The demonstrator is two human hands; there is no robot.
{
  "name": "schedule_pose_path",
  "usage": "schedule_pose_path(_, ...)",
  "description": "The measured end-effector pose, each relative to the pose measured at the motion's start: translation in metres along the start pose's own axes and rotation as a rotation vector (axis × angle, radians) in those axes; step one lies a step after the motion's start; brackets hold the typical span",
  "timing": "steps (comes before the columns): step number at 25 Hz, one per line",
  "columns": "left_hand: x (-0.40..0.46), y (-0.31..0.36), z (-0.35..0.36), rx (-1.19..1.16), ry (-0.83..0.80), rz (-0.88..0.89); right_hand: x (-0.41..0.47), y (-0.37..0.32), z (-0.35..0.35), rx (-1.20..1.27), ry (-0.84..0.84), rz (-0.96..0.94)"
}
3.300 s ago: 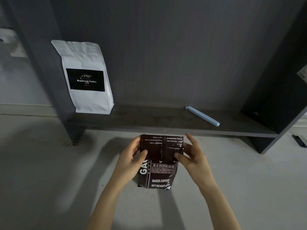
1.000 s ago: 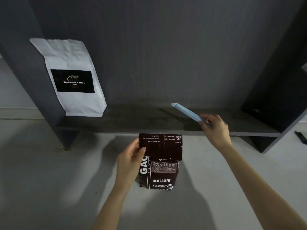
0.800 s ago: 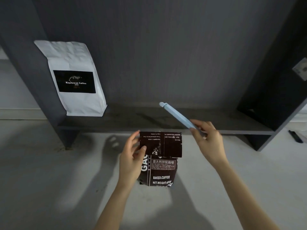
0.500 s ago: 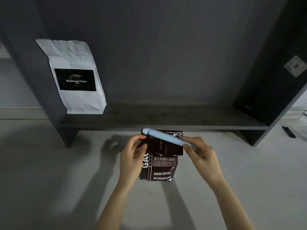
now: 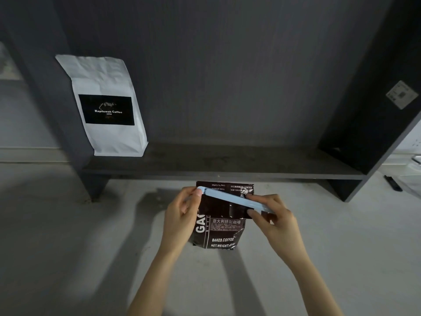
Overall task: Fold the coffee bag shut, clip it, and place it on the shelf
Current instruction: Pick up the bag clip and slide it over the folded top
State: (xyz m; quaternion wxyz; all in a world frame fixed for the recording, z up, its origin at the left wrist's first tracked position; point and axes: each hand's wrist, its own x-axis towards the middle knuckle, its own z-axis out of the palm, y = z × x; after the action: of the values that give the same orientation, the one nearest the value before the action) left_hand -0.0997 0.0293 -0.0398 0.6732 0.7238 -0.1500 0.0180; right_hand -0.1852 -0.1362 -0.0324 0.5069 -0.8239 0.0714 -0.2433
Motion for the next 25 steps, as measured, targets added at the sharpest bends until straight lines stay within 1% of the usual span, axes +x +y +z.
schedule_pose_path(4, -0.001, 0.000, 0.003, 0.033, 0.058, 0.015, 0.000, 0.003, 0.002, -0.001, 0.015, 0.004)
schedule_pose_path(7, -0.002, 0.000, 0.004, 0.021, 0.034, -0.001, -0.001, 0.007, 0.001, 0.074, -0.025, 0.024)
schedule_pose_path(11, -0.004, 0.006, 0.006, -0.071, 0.021, -0.063, -0.001, 0.008, -0.005, 0.098, -0.085, 0.017)
schedule_pose_path(20, -0.006, 0.003, 0.010, -0.145, 0.023, -0.154, -0.003, 0.009, -0.008, 0.157, -0.102, 0.041)
schedule_pose_path(23, -0.004, 0.000, 0.009, -0.135, 0.032, -0.177, -0.006, 0.009, -0.010, 0.231, -0.107, 0.062)
schedule_pose_path(25, -0.003, -0.002, 0.008, -0.099, 0.026, -0.166, -0.006, 0.007, -0.011, 0.216, -0.107, 0.053)
